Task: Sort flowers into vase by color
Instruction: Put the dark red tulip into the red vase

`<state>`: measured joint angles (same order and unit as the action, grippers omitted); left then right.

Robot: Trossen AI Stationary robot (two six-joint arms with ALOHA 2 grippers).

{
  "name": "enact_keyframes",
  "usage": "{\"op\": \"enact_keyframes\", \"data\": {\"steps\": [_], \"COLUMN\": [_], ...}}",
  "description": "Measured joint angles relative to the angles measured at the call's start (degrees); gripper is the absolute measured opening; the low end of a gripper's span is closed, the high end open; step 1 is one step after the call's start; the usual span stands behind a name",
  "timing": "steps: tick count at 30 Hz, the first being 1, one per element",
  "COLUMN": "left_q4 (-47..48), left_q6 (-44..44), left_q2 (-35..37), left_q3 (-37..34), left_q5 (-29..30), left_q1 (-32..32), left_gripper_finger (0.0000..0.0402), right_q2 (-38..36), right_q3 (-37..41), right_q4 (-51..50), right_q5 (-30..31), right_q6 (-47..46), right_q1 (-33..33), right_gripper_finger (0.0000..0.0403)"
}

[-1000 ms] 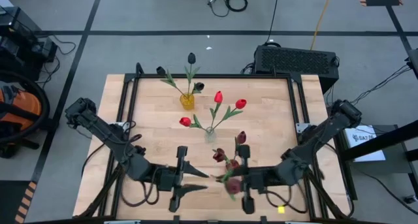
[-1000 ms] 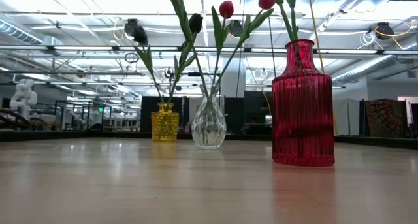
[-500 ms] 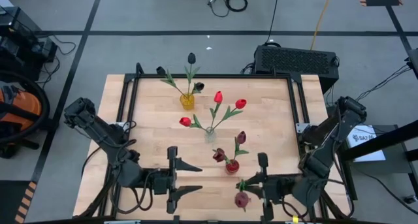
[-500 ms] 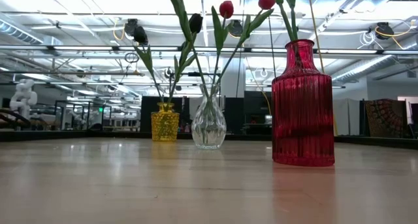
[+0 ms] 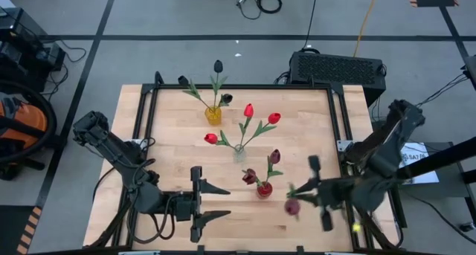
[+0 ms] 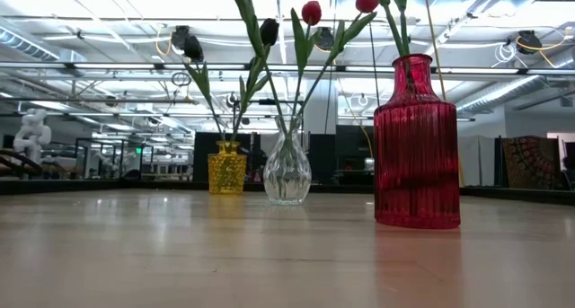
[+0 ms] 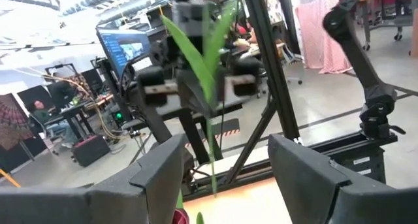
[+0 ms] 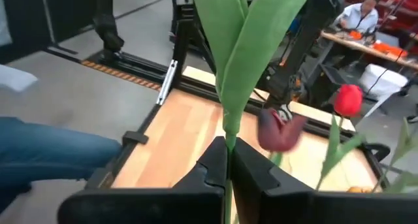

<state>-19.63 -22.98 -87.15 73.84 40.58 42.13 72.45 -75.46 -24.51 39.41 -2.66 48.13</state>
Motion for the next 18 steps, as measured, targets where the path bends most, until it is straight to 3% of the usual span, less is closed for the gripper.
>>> {"op": "enact_keyframes", "data": {"steps": [5,9,13,18], "left_q4": [0.1,0.1,0.1,0.1], "left_q6": [0.0,-0.1,-0.4,-0.3], "left_q2": [0.0,0.0,0.0,0.0], "left_q3": [0.0,0.0,0.0,0.0], "left_q5": [0.0,0.0,0.0,0.0], "left_q1": [0.0,0.0,-0.1,-0.9], "left_gripper_finger": [0.0228,0.0228,0.0228,0.0228], "right_q2": [-6.8,-10.5,-11.7,-7.7], "right_q3": [0.1,6.5,18.2,32.4], "right_q4": [-7.5,-4.7,14.3,54.3], "right_q5": [0.7,6.7,12.7,12.9], "right_q6": [-4.8,-9.1,-6.2,7.7], "right_q1": [4.0,9.4,12.4,10.3], "right_gripper_finger": [0.0002,0.0002,0.0002,0.0002]}}
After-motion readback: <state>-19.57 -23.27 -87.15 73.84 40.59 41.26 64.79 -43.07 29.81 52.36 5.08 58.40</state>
